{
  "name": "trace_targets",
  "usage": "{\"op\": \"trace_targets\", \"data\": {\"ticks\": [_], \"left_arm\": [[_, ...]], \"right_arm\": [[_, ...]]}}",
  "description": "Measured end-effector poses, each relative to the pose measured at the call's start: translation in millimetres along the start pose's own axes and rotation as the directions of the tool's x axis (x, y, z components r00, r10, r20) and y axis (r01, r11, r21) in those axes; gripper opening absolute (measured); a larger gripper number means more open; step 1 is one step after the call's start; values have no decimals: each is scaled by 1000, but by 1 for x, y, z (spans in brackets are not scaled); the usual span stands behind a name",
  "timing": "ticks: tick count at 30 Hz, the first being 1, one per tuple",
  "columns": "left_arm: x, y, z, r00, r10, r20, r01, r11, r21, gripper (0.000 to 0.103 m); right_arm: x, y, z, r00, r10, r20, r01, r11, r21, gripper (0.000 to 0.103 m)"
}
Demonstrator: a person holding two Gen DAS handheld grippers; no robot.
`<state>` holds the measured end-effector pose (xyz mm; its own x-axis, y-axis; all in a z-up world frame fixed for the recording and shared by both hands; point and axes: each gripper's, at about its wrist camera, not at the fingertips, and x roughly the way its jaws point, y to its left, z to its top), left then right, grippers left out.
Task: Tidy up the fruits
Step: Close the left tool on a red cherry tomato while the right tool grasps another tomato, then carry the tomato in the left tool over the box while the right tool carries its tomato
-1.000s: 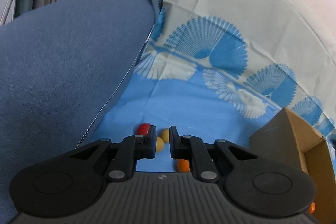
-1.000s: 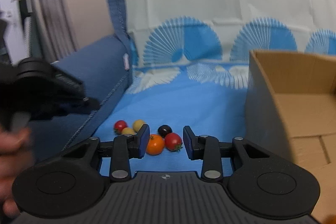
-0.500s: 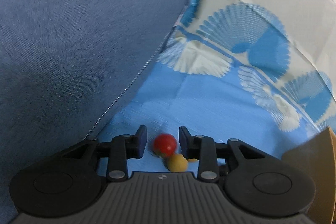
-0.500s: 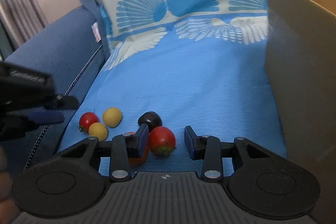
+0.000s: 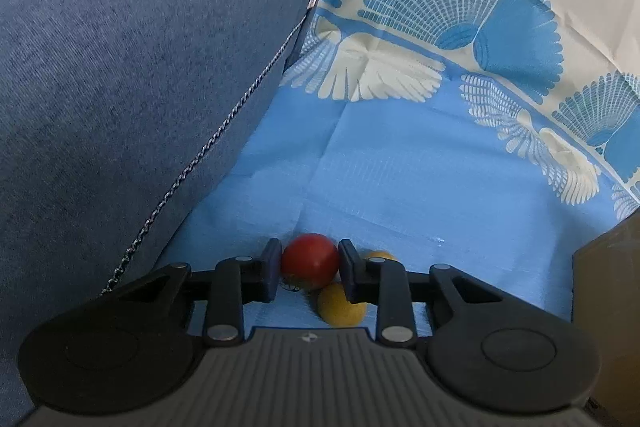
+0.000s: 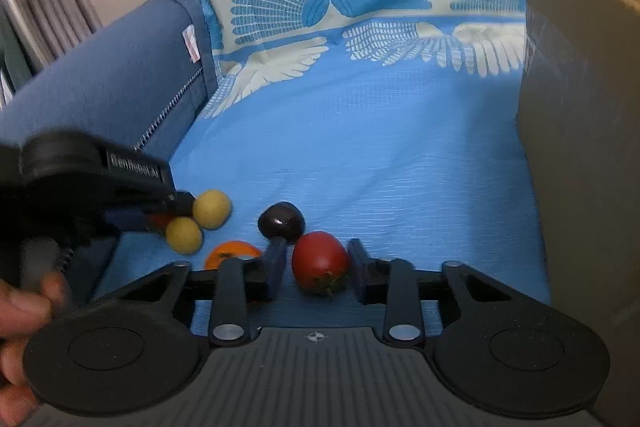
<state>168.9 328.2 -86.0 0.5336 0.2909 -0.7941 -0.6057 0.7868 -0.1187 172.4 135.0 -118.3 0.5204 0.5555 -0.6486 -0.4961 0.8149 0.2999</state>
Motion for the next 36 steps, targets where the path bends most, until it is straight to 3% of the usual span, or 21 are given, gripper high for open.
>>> {"op": "trace_targets", "data": {"ticks": [12,19,22,26,30,36], "left_arm": [[-37,-3,-6,997,-62,49,64,997,-34,33],[-89,-7,-22,988,-99,117,96,995,28,34],[-118,-9,-35,978,-139,154,132,990,59,34],[-158,-12,-54,949,-216,228,201,976,88,34],[-188,-19,-71,924,-266,275,242,963,119,34],[-212,-31,-92,900,-320,297,285,946,155,34]], "right_arm": [[-52,4,-3,996,-1,90,4,999,-36,30],[-115,27,-21,985,53,163,-25,985,-173,30],[-150,33,-30,973,87,216,-36,972,-230,31],[-197,27,-34,951,103,290,-31,969,-244,31],[-239,8,-38,932,85,352,-2,973,-230,31],[-278,-26,-40,913,21,407,74,973,-218,30]]}}
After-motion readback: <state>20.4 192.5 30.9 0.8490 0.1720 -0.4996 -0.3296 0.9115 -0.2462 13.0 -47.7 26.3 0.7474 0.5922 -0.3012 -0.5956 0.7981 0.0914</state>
